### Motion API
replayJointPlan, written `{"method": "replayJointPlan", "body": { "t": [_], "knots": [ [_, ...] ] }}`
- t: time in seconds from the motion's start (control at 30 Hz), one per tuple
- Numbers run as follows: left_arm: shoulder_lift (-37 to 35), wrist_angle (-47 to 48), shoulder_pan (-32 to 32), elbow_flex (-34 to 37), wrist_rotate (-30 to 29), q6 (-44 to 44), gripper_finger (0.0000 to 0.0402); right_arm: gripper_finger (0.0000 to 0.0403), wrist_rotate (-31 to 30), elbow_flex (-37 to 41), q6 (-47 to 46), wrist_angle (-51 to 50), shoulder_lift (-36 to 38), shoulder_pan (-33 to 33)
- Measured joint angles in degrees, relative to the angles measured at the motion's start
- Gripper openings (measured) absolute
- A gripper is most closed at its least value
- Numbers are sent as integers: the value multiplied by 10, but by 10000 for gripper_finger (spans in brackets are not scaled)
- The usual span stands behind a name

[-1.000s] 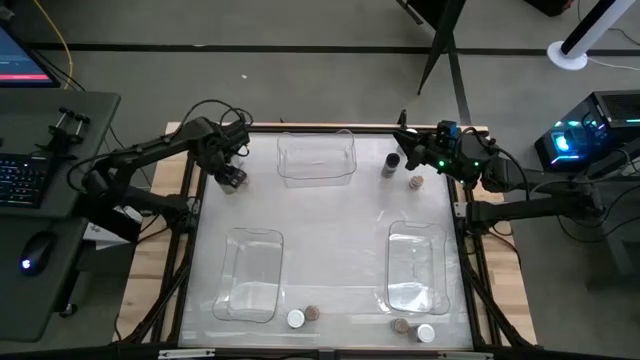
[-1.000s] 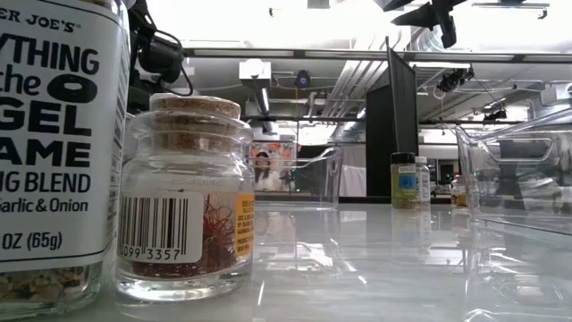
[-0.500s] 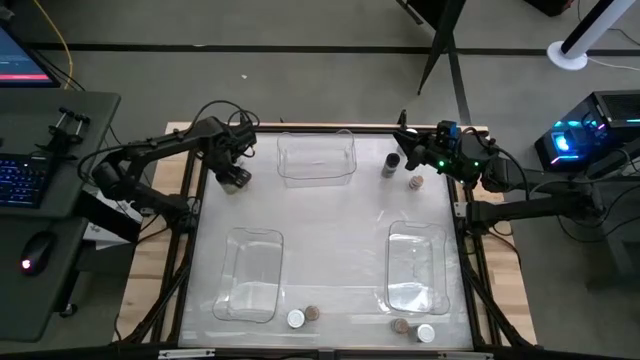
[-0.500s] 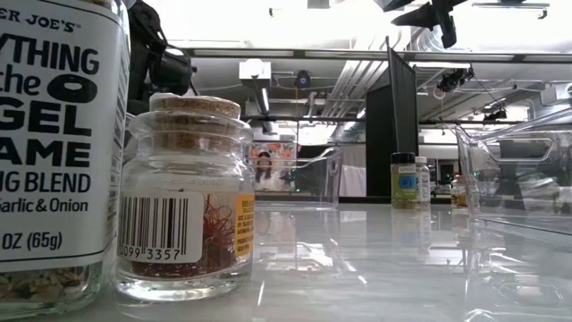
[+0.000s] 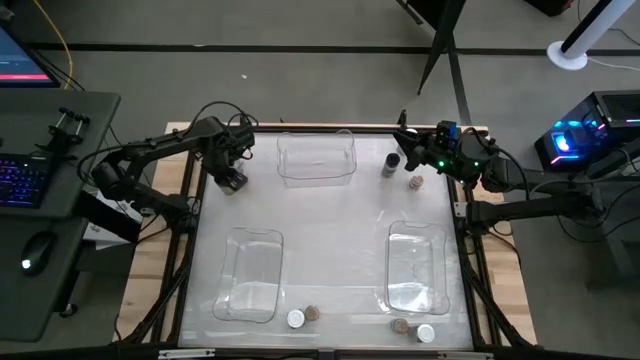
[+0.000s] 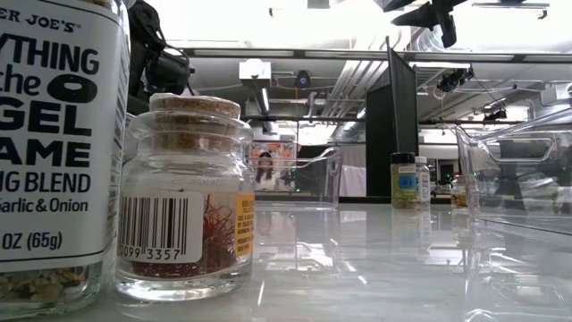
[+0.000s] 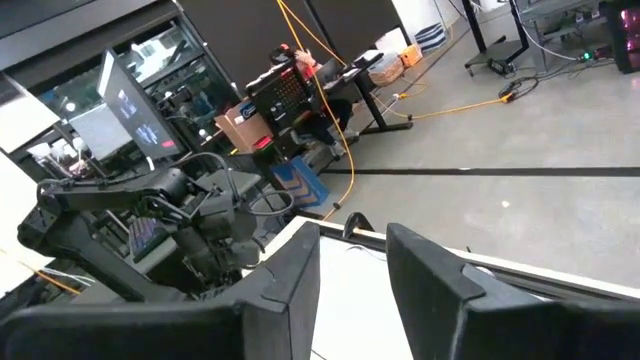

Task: Sort spices by type
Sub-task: Put the green seasoning bottle into the bottom left transparent bin

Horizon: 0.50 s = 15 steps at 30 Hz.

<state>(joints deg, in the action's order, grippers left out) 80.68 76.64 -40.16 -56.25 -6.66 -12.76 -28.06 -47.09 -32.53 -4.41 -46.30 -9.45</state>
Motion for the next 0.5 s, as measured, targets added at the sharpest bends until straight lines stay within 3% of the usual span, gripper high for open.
{"method": "replayJointPlan", "body": {
  "t": [0.23,0.4,0.5],
  "knots": [
    [-33,141,3,-76,28,29,166,114,0,0,0,0,0,0],
    [-126,138,24,-160,195,16,166,114,3,0,0,0,0,0],
    [-182,126,64,-203,258,-16,166,114,16,0,0,-1,0,0]
  ]
}}
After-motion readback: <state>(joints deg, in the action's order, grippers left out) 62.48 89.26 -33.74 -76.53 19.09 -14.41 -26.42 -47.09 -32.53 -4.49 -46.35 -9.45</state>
